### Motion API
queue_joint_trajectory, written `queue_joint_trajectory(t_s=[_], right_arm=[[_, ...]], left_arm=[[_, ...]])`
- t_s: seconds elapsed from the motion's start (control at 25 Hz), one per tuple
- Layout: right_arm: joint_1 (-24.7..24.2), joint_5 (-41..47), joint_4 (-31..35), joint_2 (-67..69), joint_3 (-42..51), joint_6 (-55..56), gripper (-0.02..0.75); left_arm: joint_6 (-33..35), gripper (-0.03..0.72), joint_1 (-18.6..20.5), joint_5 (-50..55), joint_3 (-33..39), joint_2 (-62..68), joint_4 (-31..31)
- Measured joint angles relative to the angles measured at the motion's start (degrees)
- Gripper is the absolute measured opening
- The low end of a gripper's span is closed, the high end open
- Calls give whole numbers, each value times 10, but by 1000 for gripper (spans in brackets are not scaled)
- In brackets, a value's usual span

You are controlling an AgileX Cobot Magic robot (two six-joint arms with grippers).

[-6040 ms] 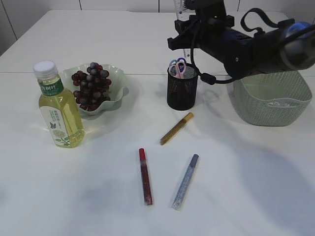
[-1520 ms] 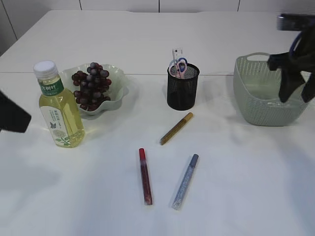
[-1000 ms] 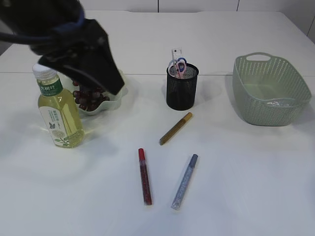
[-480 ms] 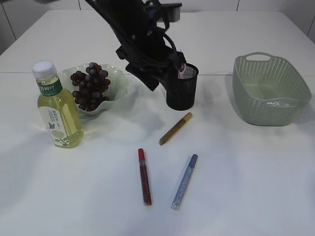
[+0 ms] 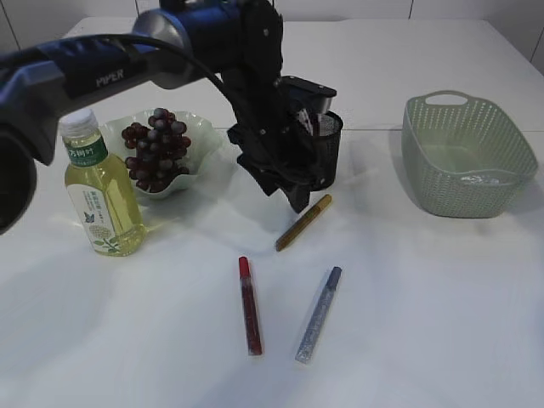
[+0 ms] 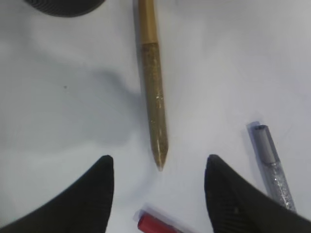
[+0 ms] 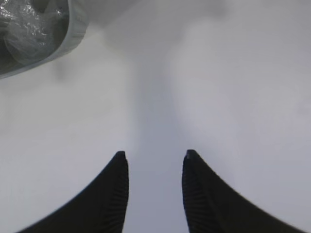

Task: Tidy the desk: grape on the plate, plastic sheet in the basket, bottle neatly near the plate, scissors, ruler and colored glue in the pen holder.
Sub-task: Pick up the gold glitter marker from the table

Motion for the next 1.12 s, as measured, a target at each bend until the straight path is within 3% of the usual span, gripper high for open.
queue_joint_trajectory(t_s=[0.24,0.52,1.12], right_arm=[[0,0,0,0,0,0,302],[0,0,0,0,0,0,301],[0,1,0,0,0,0,300]], left_arm=[[14,434,-22,-11,-8,33,11],[16,391,-23,-59,-11,47,18],[16,384,-23,-104,-11,70,18]])
